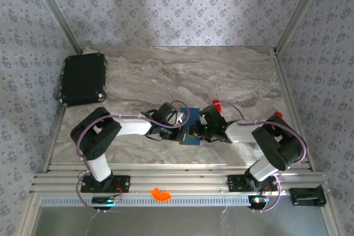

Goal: Fold a paper plane with a square sheet of paper (pick it up from the middle)

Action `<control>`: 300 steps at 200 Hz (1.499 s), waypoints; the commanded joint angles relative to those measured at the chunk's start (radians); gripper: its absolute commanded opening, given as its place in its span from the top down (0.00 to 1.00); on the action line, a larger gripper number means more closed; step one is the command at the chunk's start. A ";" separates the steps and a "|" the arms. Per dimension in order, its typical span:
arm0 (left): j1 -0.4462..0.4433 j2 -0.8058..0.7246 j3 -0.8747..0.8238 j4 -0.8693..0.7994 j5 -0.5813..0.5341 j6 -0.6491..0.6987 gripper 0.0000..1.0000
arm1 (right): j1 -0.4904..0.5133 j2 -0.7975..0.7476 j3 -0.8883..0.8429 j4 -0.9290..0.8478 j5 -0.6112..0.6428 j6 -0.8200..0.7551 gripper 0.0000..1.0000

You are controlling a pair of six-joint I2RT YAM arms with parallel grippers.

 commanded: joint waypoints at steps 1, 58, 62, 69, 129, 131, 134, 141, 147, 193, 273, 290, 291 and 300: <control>-0.002 0.063 -0.054 -0.128 -0.096 0.008 1.00 | -0.069 0.003 -0.012 -0.042 0.023 -0.029 1.00; -0.002 0.057 -0.062 -0.117 -0.098 -0.005 1.00 | -0.144 -0.067 0.013 -0.071 0.013 -0.051 1.00; -0.002 0.057 -0.063 -0.113 -0.098 -0.007 1.00 | -0.140 -0.077 0.018 -0.081 0.019 -0.052 1.00; -0.003 0.057 -0.065 -0.110 -0.098 -0.011 1.00 | -0.126 -0.090 0.022 -0.091 0.033 -0.051 1.00; -0.003 0.064 -0.043 -0.123 -0.096 -0.004 1.00 | -0.058 0.002 0.047 -0.083 0.020 -0.061 0.99; -0.002 0.065 -0.041 -0.124 -0.095 -0.004 1.00 | -0.059 0.005 0.045 -0.083 0.021 -0.061 0.99; -0.003 0.065 -0.042 -0.124 -0.096 -0.004 1.00 | -0.064 0.010 0.040 -0.082 0.023 -0.061 0.99; -0.002 0.064 -0.041 -0.125 -0.098 -0.004 1.00 | -0.075 0.016 0.023 -0.065 0.025 -0.061 1.00; -0.003 0.063 -0.039 -0.125 -0.098 -0.004 1.00 | -0.088 0.019 0.005 -0.044 0.023 -0.057 1.00; -0.002 0.062 -0.033 -0.130 -0.099 -0.008 1.00 | -0.182 -0.035 -0.068 0.048 0.002 -0.031 0.98; -0.007 0.030 -0.033 -0.125 -0.121 -0.015 1.00 | -0.106 -0.052 -0.051 0.098 -0.014 -0.040 0.92; -0.010 0.020 -0.026 -0.123 -0.120 -0.021 1.00 | -0.101 -0.012 -0.048 0.070 0.003 -0.031 1.00; -0.009 0.018 -0.026 -0.122 -0.120 -0.021 1.00 | -0.101 -0.010 -0.048 0.069 0.004 -0.029 1.00; -0.008 0.003 -0.027 -0.110 -0.121 -0.032 1.00 | -0.100 0.010 -0.054 0.073 0.011 -0.026 1.00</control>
